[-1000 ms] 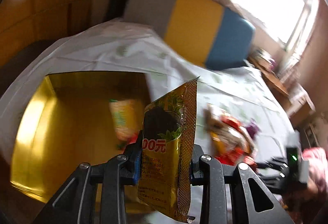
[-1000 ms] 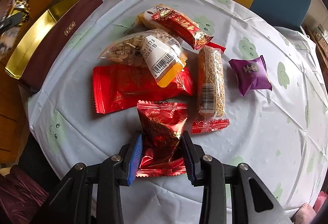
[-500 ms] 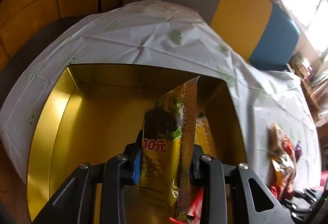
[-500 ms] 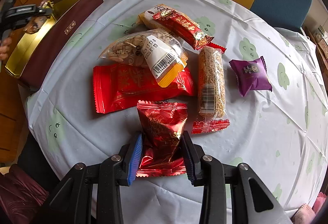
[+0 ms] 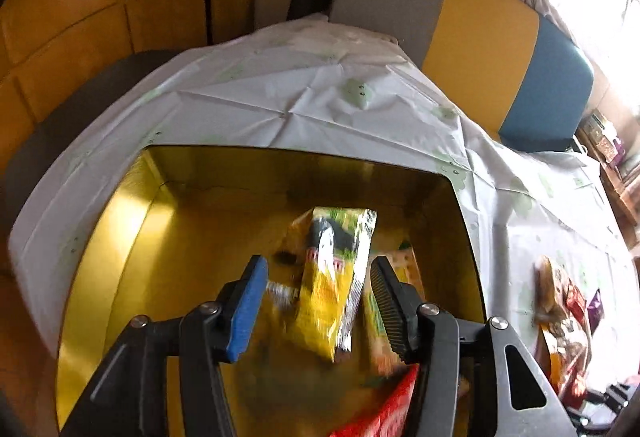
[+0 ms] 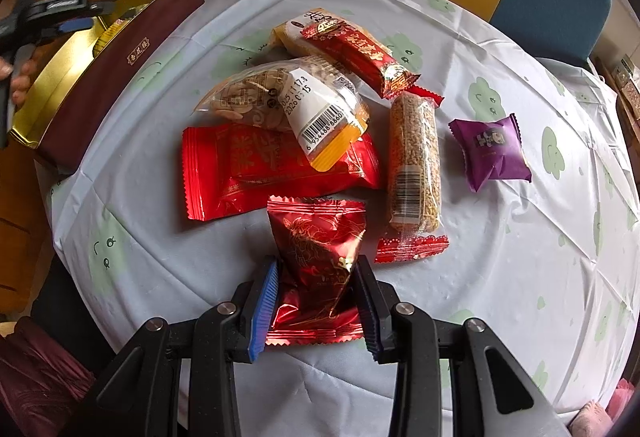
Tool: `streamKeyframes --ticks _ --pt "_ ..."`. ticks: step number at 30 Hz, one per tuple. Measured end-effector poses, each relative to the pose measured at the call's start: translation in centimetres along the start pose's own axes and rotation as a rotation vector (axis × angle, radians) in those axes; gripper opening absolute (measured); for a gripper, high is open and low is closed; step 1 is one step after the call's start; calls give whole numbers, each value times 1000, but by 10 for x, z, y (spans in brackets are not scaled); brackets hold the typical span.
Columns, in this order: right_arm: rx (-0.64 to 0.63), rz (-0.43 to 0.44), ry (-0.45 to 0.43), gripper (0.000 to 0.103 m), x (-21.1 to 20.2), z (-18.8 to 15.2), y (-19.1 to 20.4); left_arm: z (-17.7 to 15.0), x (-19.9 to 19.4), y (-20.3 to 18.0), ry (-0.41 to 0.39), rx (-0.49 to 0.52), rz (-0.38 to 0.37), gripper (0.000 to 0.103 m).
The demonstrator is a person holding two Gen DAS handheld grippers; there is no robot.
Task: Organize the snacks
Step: 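Carry the yellow bag into the gold tin and release it while the right gripper holds the red foil packet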
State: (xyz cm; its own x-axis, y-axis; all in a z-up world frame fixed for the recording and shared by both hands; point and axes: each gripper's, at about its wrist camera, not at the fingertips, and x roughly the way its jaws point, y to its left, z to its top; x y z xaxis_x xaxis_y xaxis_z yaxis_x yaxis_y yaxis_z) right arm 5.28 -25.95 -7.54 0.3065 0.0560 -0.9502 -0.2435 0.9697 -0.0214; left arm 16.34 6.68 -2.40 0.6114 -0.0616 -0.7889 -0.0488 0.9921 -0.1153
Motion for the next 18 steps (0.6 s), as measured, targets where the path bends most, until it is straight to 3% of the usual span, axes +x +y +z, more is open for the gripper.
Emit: streamKeyframes --ticks 8,18 --pt "-9 -11 -4 38 0 -1 2 -46 -48 -4 -33 6 -26 58" --pt "-18 -21 -8 38 0 -2 4 -91 -75 -15 -15 -2 -77 61"
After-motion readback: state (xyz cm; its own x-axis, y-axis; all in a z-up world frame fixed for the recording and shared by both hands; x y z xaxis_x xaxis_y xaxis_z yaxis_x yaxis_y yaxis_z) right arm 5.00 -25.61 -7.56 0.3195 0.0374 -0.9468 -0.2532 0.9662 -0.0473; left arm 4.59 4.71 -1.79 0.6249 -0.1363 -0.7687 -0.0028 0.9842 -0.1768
